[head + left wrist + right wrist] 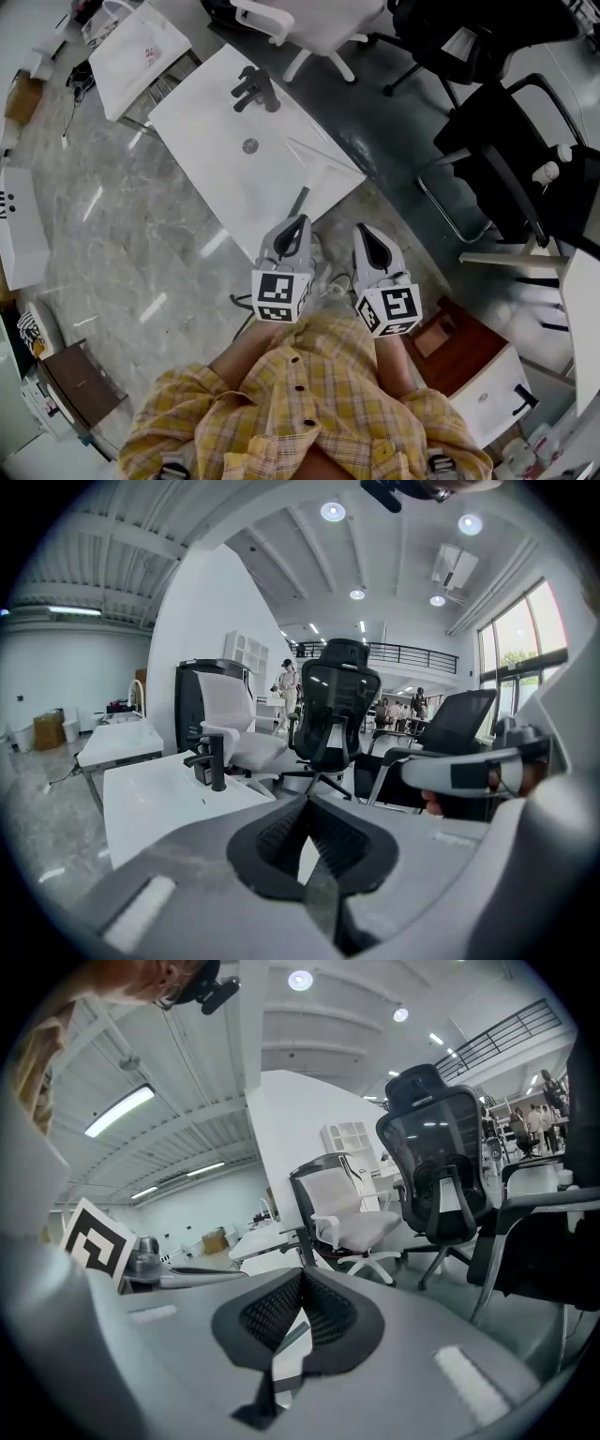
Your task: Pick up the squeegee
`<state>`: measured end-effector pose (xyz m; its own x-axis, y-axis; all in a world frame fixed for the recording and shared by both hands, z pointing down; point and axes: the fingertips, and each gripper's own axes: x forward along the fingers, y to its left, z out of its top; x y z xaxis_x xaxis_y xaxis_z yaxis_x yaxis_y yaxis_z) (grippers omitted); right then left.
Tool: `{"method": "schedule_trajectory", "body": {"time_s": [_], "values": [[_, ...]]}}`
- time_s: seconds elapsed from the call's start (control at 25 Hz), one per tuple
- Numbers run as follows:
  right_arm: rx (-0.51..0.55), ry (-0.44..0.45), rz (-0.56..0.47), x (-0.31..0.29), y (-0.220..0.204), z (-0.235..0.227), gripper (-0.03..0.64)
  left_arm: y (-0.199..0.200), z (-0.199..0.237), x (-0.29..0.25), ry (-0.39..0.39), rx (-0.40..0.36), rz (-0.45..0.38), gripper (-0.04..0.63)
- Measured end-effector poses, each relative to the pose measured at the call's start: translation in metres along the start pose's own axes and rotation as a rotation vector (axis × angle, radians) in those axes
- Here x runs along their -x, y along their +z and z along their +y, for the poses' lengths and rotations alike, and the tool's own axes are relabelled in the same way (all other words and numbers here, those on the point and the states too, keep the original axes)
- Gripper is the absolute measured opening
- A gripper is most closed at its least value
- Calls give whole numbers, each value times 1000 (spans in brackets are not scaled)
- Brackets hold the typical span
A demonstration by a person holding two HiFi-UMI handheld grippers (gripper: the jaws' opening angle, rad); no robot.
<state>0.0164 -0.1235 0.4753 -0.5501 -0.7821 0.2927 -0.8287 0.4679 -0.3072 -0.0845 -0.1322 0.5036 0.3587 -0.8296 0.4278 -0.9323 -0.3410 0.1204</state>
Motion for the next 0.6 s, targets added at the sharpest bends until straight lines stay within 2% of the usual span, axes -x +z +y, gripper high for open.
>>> {"method": "schedule_trajectory", "body": {"time_s": [0.6], "values": [[-17, -68, 53, -48, 0, -32, -5, -13, 28, -74, -40, -41, 128, -2]]}}
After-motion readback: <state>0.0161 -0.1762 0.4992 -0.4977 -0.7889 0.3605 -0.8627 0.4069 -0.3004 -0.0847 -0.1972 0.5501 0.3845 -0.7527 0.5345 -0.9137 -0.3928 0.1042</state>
